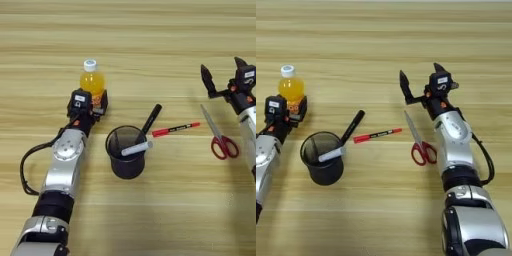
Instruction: Move the objects on the table
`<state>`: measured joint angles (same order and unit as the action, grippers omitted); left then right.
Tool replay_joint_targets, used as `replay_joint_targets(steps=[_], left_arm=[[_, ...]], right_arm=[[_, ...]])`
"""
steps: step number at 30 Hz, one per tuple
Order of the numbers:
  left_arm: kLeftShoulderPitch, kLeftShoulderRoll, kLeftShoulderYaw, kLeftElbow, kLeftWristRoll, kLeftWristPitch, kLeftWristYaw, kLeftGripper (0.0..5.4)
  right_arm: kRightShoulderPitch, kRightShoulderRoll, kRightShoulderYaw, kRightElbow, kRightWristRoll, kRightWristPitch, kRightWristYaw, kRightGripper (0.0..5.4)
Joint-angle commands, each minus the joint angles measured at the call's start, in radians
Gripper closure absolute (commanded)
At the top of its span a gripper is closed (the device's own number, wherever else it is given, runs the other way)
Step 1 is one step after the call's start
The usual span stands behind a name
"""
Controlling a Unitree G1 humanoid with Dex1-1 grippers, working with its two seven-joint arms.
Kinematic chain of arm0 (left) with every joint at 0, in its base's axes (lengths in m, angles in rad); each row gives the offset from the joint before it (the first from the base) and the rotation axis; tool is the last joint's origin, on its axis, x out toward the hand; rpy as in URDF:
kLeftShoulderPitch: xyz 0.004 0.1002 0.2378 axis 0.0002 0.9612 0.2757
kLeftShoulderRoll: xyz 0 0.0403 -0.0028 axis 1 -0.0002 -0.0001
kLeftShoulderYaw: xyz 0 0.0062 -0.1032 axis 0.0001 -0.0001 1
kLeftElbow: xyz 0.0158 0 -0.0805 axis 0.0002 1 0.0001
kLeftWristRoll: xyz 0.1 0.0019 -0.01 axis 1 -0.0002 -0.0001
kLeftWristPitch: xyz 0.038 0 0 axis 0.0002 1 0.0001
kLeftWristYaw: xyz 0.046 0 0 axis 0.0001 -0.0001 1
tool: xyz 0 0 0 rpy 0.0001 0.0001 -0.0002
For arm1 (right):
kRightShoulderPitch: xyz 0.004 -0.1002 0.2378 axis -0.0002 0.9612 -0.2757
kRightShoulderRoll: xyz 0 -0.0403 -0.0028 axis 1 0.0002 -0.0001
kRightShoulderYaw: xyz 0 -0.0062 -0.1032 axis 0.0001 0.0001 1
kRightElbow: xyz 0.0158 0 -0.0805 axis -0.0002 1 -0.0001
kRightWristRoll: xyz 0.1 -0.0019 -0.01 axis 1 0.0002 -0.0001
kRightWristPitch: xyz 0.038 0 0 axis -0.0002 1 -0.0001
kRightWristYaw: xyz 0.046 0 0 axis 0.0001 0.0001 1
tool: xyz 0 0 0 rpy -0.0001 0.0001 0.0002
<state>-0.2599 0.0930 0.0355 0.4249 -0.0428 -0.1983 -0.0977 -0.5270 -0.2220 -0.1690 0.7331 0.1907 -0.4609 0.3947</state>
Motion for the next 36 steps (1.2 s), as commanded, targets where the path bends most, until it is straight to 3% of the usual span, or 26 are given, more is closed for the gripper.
replay_joint_targets(steps=[1, 29, 30, 36], left_arm=[[0.007, -0.008, 0.001, 0.023, 0.018, -0.034, 0.020, 2.04], [0.024, -0.026, -0.009, 0.106, 0.042, -0.075, 0.041, 2.04], [0.025, -0.027, -0.009, 0.107, 0.042, -0.076, 0.041, 1.68], [0.026, -0.027, -0.010, 0.108, 0.045, -0.084, 0.043, 1.19]], right_arm=[[-0.036, -0.001, -0.026, 0.048, 0.015, -0.041, -0.005, 0.00], [-0.070, -0.001, -0.045, 0.127, 0.014, -0.093, 0.003, 0.00], [-0.070, -0.001, -0.045, 0.128, 0.014, -0.093, 0.004, 0.00], [-0.070, -0.001, -0.044, 0.130, 0.014, -0.096, 0.005, 0.00]])
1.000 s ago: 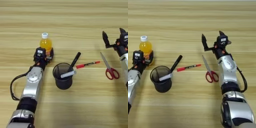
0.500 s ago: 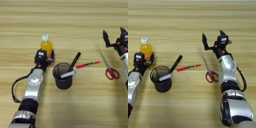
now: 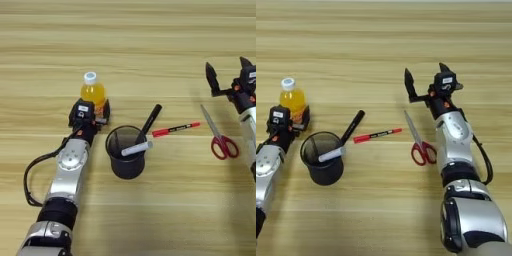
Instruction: Move the objects on the table
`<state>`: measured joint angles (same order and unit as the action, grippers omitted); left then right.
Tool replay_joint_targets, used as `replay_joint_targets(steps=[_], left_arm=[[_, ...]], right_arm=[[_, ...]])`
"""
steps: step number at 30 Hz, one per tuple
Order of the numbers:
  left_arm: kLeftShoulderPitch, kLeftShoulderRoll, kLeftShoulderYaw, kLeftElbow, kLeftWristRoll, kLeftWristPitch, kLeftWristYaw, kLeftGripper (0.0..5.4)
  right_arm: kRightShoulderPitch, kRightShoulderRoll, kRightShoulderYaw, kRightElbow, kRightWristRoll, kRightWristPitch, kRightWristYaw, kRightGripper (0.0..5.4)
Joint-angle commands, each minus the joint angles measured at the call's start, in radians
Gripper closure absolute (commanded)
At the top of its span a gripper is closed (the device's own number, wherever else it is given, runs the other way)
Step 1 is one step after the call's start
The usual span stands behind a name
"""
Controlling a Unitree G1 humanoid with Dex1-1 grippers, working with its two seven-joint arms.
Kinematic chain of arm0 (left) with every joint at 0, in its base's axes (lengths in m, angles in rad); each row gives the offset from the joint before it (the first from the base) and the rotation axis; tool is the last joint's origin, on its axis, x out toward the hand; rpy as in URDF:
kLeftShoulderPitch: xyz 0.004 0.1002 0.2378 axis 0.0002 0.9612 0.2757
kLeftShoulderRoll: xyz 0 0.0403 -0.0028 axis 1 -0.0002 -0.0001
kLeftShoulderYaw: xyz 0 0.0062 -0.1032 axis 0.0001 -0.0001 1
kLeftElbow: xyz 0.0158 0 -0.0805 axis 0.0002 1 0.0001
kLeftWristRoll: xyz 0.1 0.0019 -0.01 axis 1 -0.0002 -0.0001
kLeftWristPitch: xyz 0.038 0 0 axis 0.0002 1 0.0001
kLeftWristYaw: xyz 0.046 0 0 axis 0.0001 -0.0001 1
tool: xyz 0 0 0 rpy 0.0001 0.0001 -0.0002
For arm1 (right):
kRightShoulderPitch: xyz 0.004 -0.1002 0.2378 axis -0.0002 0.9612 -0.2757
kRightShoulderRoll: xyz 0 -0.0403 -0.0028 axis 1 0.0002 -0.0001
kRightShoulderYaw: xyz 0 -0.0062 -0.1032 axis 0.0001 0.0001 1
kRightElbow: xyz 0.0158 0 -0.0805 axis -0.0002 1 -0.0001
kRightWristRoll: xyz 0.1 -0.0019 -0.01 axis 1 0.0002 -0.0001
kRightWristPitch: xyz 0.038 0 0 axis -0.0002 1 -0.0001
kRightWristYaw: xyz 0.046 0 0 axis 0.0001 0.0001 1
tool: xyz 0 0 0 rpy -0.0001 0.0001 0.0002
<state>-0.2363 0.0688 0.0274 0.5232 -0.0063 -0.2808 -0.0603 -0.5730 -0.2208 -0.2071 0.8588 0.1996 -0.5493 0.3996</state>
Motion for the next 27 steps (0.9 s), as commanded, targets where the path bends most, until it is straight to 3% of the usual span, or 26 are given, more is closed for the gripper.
replay_joint_targets(steps=[1, 12, 21, 27], left_arm=[[0.003, -0.003, -0.003, 0.010, 0.010, -0.003, 0.006, 1.01], [0.002, -0.005, -0.004, 0.013, 0.010, -0.011, 0.006, 0.04], [0.016, -0.013, 0.004, -0.052, 0.002, -0.112, 0.015, 0.04], [0.018, -0.018, 0.012, -0.063, -0.005, -0.137, 0.015, 0.04]], right_arm=[[-0.023, -0.002, -0.006, 0.005, 0.005, -0.009, 0.001, 0.00], [-0.026, -0.003, -0.007, 0.014, 0.006, -0.014, 0.001, 0.00], [-0.028, -0.002, -0.008, 0.018, 0.005, -0.017, 0.000, 0.00], [-0.028, -0.003, -0.008, 0.019, 0.006, -0.018, 0.001, 0.00]])
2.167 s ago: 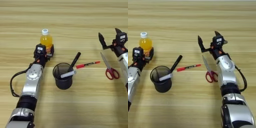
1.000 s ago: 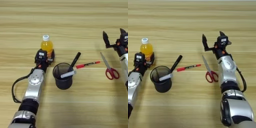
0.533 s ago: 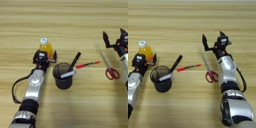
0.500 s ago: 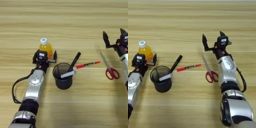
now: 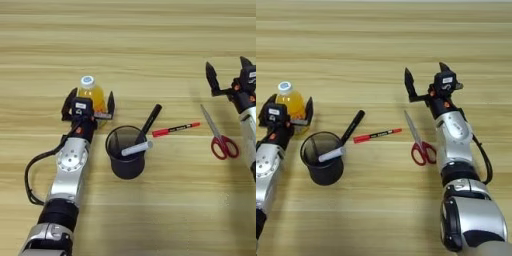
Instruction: Move the objects on the table
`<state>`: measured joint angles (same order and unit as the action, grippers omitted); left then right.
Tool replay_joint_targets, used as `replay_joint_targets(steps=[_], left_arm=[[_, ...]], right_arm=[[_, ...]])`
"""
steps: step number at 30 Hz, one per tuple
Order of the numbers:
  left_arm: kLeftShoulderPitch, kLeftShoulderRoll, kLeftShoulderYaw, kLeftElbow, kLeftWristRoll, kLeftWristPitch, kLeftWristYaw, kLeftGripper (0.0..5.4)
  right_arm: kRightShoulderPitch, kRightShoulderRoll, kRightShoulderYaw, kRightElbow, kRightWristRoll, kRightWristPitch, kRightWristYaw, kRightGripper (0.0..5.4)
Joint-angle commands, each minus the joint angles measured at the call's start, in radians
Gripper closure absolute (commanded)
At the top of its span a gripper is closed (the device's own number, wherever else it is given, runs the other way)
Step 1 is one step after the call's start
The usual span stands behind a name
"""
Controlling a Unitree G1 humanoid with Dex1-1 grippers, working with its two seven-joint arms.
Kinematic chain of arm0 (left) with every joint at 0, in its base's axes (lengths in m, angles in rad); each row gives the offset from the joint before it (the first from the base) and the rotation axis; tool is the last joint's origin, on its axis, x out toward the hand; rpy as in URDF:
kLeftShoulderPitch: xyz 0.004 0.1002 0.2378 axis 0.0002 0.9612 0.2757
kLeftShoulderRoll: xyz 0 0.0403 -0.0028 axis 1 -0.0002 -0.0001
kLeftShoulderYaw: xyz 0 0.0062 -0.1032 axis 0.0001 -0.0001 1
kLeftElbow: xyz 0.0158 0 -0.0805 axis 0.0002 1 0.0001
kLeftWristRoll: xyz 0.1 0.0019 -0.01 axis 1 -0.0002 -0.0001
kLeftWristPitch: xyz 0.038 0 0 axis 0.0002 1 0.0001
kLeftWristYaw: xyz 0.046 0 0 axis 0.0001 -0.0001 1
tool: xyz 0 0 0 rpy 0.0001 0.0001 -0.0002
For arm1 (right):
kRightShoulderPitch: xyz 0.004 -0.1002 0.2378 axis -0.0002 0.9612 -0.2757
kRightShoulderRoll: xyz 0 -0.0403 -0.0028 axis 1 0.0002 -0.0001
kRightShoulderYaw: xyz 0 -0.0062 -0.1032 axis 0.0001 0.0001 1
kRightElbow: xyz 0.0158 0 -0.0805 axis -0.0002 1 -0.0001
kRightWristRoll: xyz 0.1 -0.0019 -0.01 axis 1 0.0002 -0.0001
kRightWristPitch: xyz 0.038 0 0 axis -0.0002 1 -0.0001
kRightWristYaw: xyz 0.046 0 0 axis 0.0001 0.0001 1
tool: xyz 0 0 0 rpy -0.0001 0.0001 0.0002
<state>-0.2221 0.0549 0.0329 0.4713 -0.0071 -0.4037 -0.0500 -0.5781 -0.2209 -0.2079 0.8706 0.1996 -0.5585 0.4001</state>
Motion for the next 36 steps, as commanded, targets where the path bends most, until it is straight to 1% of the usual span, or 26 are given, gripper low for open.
replay_joint_targets(steps=[1, 5, 11, 14, 19, 24, 27, 30, 33, 36], left_arm=[[0.005, -0.006, 0.009, -0.014, -0.007, -0.018, 0.005, 0.04], [0.010, -0.011, 0.011, -0.034, -0.015, -0.038, 0.000, 0.04], [0.018, -0.019, 0.018, -0.069, -0.041, -0.055, -0.006, 0.04], [0.019, -0.018, 0.022, -0.085, -0.048, -0.054, -0.005, 0.04], [0.019, -0.018, 0.030, -0.114, -0.046, -0.061, -0.003, 0.04], [0.019, -0.017, 0.037, -0.160, -0.059, -0.038, -0.009, 0.04], [0.015, -0.010, 0.045, -0.181, -0.059, -0.029, -0.009, 0.04], [0.012, 0.000, 0.048, -0.182, -0.046, -0.018, -0.008, 0.04], [0.013, 0.009, 0.035, -0.155, -0.027, -0.003, -0.015, 0.04], [0.015, 0.010, 0.029, -0.121, -0.020, -0.009, -0.017, 0.04]], right_arm=[[-0.023, -0.003, -0.008, 0.007, 0.006, -0.009, 0.001, 0.00], [-0.023, -0.004, -0.008, 0.005, 0.006, -0.009, 0.001, 0.00], [-0.021, -0.004, -0.008, 0.004, 0.005, -0.011, -0.001, 0.00], [-0.021, -0.005, -0.008, 0.002, 0.005, -0.011, -0.002, 0.00], [-0.021, -0.005, -0.009, 0.002, 0.006, -0.012, 0.000, 0.00], [-0.021, -0.005, -0.009, 0.002, 0.005, -0.013, -0.001, 0.00], [-0.021, -0.005, -0.009, 0.002, 0.004, -0.014, -0.002, 0.00], [-0.022, -0.004, -0.008, 0.003, 0.004, -0.015, -0.003, 0.00], [-0.019, -0.002, -0.005, -0.007, 0.003, -0.016, -0.003, 0.00], [-0.010, -0.005, 0.014, -0.050, -0.021, -0.036, -0.004, 0.00]])
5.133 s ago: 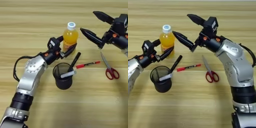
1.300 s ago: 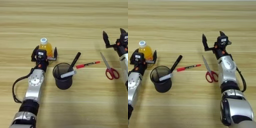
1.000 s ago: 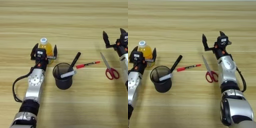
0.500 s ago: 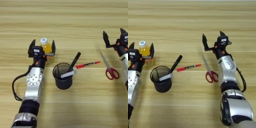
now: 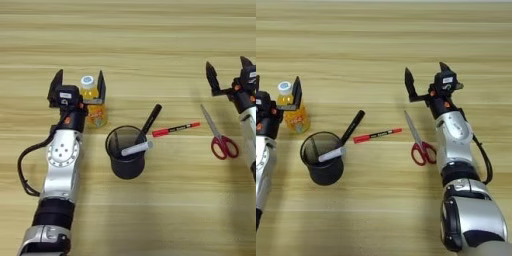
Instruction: Move the objects on the table
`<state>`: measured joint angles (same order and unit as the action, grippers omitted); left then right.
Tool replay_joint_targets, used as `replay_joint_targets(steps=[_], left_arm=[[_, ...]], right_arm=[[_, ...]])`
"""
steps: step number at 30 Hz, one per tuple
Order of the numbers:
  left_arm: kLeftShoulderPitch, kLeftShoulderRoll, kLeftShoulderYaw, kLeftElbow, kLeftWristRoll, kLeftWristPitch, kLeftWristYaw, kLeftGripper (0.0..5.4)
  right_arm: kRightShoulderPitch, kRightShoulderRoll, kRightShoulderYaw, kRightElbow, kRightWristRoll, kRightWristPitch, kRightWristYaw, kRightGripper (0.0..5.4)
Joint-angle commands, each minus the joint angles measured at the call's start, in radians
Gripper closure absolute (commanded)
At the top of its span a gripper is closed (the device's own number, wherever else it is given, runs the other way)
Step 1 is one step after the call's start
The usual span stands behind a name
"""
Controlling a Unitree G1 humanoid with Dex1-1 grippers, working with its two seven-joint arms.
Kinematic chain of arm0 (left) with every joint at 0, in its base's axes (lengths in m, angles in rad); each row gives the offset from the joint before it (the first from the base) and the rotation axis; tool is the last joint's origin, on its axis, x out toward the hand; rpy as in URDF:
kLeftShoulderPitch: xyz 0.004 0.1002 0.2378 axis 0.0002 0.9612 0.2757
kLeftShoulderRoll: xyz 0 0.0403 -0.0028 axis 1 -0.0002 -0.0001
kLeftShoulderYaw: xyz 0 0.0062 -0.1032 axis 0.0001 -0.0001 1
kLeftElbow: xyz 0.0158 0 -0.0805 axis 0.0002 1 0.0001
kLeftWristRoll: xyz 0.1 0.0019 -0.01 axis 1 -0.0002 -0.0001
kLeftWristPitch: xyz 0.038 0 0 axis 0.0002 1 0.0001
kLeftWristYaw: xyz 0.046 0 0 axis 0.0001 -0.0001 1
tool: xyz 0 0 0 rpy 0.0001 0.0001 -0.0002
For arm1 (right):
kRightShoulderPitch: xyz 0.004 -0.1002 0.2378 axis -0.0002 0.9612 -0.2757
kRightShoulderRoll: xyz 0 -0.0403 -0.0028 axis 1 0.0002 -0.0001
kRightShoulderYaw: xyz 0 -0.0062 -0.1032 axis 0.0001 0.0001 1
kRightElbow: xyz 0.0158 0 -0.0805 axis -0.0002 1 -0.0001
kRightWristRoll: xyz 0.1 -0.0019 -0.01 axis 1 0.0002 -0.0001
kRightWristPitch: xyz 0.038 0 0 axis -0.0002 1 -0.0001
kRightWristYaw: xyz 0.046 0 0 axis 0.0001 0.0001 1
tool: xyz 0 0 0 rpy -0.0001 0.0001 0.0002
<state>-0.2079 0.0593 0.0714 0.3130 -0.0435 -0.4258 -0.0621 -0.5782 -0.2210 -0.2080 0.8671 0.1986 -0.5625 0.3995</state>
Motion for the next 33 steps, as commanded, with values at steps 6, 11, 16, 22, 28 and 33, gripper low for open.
replay_joint_targets(steps=[6, 11, 16, 22, 28, 33], left_arm=[[-0.010, 0.005, -0.017, 0.112, 0.028, -0.005, -0.002, 0.04], [-0.018, 0.004, -0.025, 0.142, 0.032, -0.016, -0.002, 0.04], [-0.026, 0.004, -0.024, 0.159, 0.034, -0.023, 0.001, 0.04], [-0.033, 0.006, -0.024, 0.186, 0.043, -0.037, 0.008, 0.04], [-0.036, 0.004, -0.024, 0.196, 0.049, -0.044, 0.010, 0.04], [-0.039, 0.003, -0.026, 0.205, 0.054, -0.051, 0.013, 0.04]], right_arm=[[0.030, -0.001, 0.063, -0.290, -0.017, 0.001, 0.023, 0.00], [0.072, -0.005, 0.110, -0.529, 0.015, 0.095, 0.054, 0.00], [0.136, -0.033, 0.203, -0.780, 0.061, 0.233, 0.152, 0.00], [0.192, -0.063, 0.266, -0.917, 0.127, 0.362, 0.260, 0.00], [0.212, -0.077, 0.275, -0.961, 0.163, 0.438, 0.307, 0.00], [0.238, -0.108, 0.283, -1.017, 0.231, 0.526, 0.380, 0.00]])
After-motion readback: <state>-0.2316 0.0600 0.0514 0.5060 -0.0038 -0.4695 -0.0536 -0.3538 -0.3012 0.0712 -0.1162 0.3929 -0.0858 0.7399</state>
